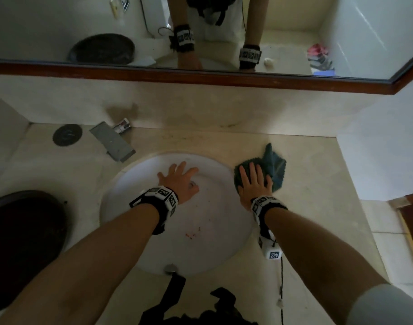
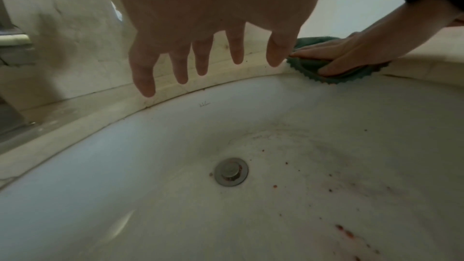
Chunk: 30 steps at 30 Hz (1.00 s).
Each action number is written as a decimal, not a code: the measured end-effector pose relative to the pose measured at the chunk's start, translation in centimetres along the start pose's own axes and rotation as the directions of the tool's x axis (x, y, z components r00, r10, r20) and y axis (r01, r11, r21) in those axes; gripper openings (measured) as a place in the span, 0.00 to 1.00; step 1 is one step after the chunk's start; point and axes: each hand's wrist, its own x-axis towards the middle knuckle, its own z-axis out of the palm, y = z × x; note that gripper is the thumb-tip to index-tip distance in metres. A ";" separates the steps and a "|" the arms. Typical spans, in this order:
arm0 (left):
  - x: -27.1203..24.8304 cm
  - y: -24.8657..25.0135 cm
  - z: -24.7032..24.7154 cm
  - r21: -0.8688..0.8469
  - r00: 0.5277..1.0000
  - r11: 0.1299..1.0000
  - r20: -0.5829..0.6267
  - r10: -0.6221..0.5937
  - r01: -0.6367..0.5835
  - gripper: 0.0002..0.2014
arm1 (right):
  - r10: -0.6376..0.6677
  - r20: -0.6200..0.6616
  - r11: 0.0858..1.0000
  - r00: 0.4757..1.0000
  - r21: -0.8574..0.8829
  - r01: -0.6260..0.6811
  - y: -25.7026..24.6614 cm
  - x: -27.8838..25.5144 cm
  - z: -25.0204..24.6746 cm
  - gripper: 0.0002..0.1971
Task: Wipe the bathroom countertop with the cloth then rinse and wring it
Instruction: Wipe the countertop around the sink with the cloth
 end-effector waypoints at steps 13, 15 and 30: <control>-2.3 -0.6 0.5 0.050 0.998 0.997 -0.016 0.060 -0.060 0.32 | 0.146 0.078 0.988 0.986 0.041 -0.149 -0.1 -5.6 1.9 0.34; -2.1 -0.9 0.4 0.036 0.998 0.997 -0.013 0.062 -0.061 0.32 | 0.131 0.081 0.990 0.988 0.035 -0.134 0.1 -5.1 1.7 0.34; 2.4 -4.6 -1.3 -0.037 0.997 0.998 -0.048 -0.052 0.051 0.30 | -0.112 0.025 0.992 0.993 -0.059 0.113 -3.6 5.4 -2.8 0.33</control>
